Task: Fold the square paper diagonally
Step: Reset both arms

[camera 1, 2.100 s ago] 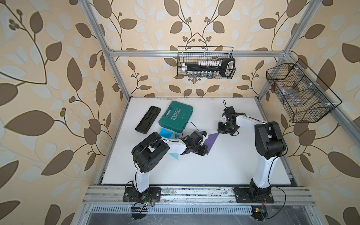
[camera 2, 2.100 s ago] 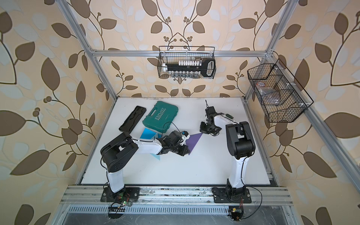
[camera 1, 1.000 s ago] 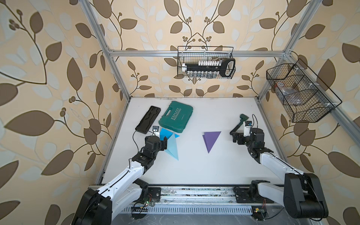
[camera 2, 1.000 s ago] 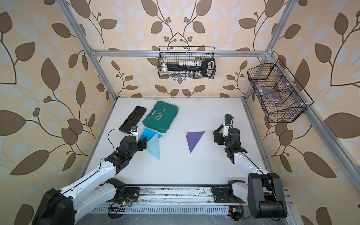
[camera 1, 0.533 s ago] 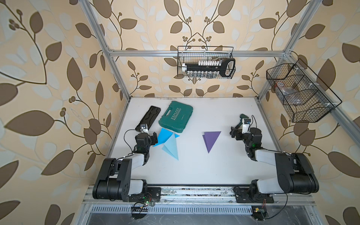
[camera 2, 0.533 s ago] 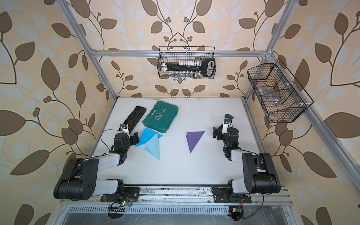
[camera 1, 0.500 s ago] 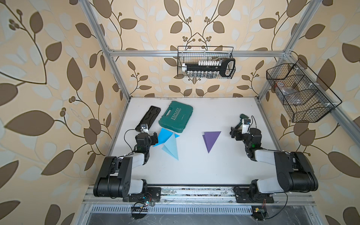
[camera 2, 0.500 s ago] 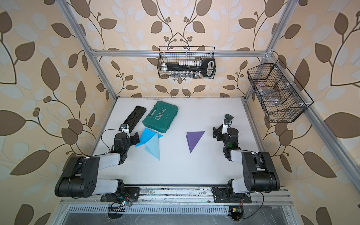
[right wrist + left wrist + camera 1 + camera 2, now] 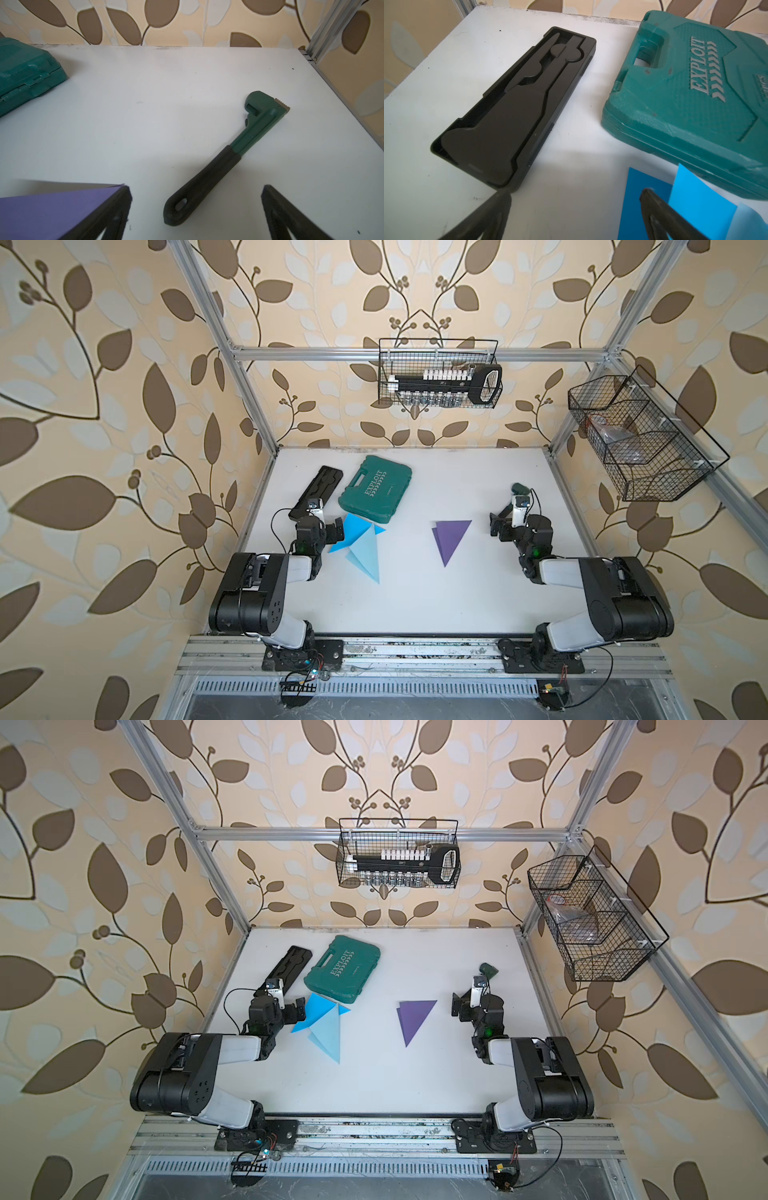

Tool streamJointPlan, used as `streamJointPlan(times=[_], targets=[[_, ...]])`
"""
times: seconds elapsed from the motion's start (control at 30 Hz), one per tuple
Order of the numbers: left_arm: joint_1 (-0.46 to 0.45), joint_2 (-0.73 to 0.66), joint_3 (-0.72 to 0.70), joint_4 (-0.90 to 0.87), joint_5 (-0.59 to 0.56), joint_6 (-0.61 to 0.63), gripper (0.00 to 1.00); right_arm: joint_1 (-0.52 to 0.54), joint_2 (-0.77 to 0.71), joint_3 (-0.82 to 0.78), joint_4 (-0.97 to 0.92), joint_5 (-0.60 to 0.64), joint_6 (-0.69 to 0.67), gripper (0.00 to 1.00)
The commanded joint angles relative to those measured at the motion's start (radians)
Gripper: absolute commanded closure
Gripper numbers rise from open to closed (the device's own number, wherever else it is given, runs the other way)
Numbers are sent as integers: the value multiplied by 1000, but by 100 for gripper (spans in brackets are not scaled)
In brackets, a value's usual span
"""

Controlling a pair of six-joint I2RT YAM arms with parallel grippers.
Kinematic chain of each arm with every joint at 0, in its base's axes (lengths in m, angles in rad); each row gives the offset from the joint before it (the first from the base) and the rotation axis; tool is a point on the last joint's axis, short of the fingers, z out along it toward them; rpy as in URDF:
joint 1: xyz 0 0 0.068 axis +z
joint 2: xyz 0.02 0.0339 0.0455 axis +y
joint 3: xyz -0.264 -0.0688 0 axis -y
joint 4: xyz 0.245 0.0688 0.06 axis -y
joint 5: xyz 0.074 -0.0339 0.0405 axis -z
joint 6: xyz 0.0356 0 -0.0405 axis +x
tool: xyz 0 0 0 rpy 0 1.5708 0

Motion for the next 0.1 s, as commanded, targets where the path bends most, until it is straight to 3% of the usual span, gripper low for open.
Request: streamJointPlan(times=[0.0, 0.07], targets=[[4, -11, 16, 15, 27, 15, 1, 2, 12, 21, 0, 21, -11, 2], [4, -10, 16, 15, 27, 15, 1, 3, 3, 12, 8, 21, -10, 2]])
